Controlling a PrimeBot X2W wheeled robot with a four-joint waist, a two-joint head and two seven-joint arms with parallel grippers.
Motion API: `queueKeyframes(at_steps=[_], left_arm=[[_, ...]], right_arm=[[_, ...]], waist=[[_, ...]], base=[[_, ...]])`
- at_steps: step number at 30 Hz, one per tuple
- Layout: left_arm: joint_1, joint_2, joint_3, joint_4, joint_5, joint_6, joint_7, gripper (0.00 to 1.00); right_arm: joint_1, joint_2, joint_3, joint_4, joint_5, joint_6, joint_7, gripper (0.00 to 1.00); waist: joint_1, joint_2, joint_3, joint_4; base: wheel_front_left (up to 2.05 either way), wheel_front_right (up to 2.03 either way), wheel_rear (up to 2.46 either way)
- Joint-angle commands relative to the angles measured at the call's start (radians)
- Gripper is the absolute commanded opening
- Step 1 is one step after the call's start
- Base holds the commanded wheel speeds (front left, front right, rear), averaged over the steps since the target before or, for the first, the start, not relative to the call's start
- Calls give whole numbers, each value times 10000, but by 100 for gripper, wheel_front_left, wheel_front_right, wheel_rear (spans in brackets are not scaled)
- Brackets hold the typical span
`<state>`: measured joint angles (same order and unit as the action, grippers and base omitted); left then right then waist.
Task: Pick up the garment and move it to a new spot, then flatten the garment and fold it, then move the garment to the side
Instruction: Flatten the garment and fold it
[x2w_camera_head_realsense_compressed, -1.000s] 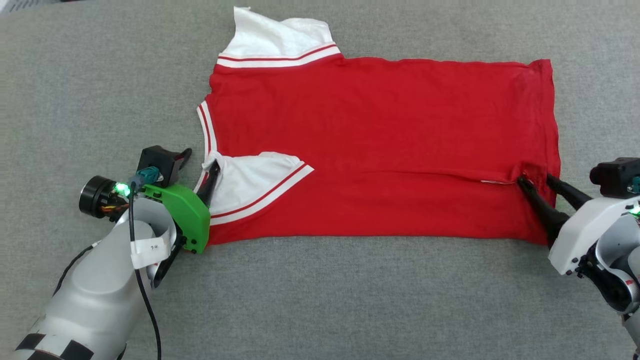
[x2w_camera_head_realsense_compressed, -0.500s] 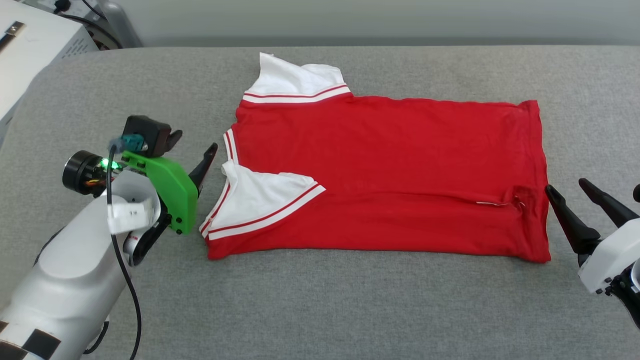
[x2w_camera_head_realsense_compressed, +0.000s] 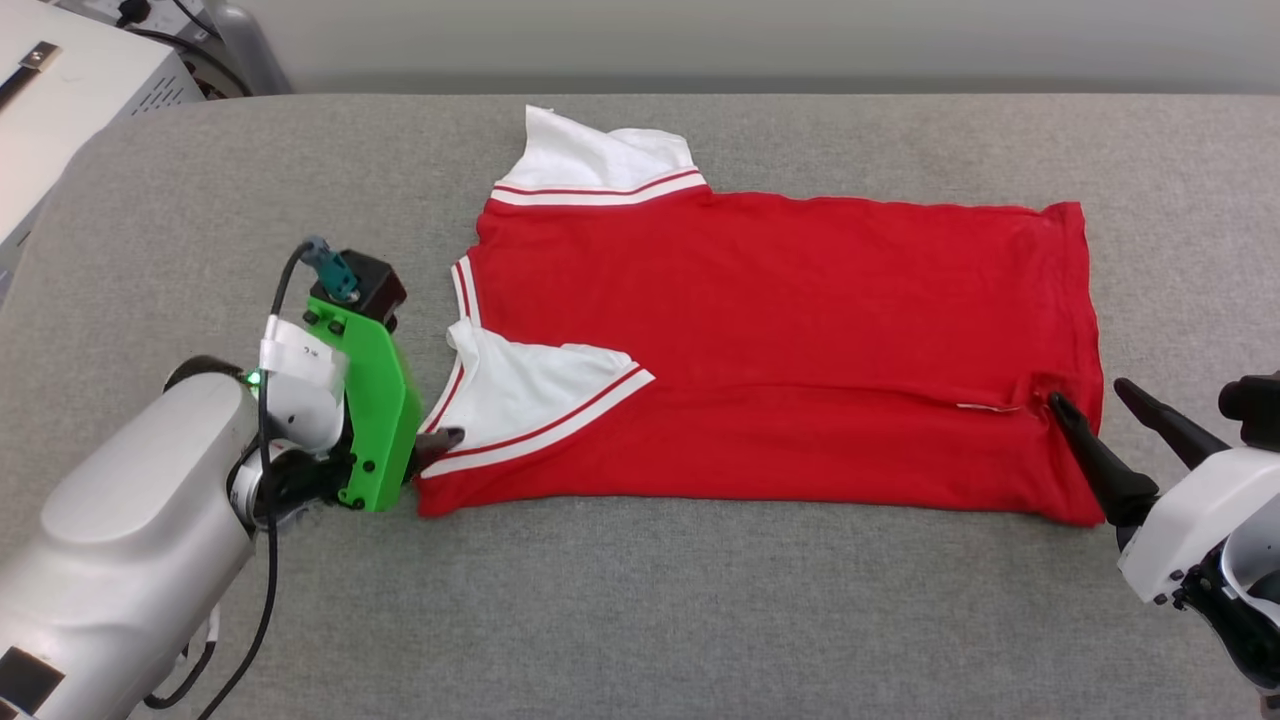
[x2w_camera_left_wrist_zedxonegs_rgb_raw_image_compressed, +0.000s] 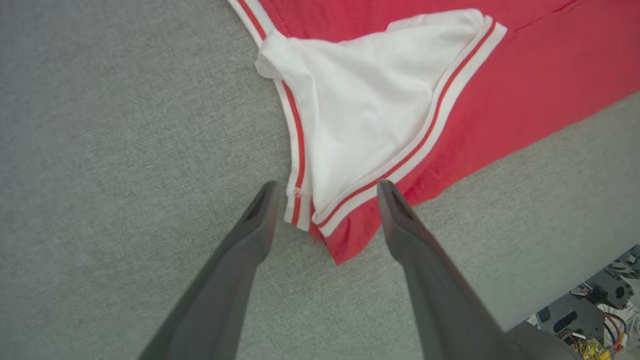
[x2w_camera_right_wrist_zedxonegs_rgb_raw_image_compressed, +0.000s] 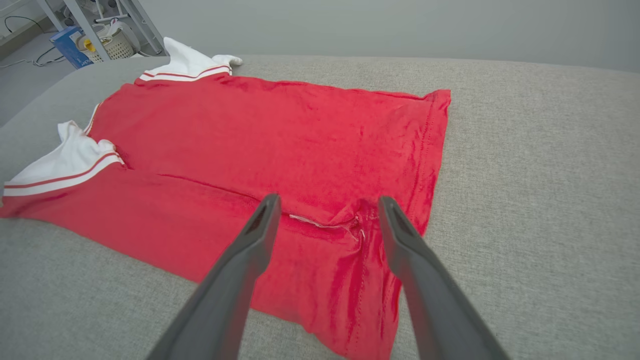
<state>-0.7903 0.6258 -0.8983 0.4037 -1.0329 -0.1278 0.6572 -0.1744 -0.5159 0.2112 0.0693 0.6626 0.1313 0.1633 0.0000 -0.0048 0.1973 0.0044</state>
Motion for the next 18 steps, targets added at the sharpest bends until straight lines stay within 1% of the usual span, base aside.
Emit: queueKeyframes(at_steps=[1, 5, 11, 16, 17, 18], left_arm=[[-175, 138, -148, 4, -107, -26, 290, 100], [-161, 193, -547, 239, -162, -27, 743, 100], [-37, -25, -931, 1103, -143, -27, 685, 100], [76, -175, -1278, 1548, -324, -28, 615, 100], [83, -186, -1336, 1601, -374, -28, 545, 30], [89, -193, -1385, 1614, -421, -28, 480, 0]], right_arm=[[-11, 45, -31, -65, -72, -6, 44, 100], [-139, 130, -13, -40, -129, -6, 108, 100], [-345, 250, 195, 21, -166, -6, 176, 100], [-461, 247, 322, 75, -159, -6, 192, 100], [-488, 231, 334, 82, -147, -6, 201, 100], [-516, 203, 335, 80, -144, -6, 212, 100]], waist=[[0, 48, 158, -105], [0, 48, 384, -239], [0, 48, 703, -416], [0, 48, 801, -473], [0, 48, 799, -477], [0, 48, 791, -474]], base=[[0, 0, 0], [0, 0, 0], [0, 0, 0], [0, 0, 0], [0, 0, 0], [0, 0, 0]])
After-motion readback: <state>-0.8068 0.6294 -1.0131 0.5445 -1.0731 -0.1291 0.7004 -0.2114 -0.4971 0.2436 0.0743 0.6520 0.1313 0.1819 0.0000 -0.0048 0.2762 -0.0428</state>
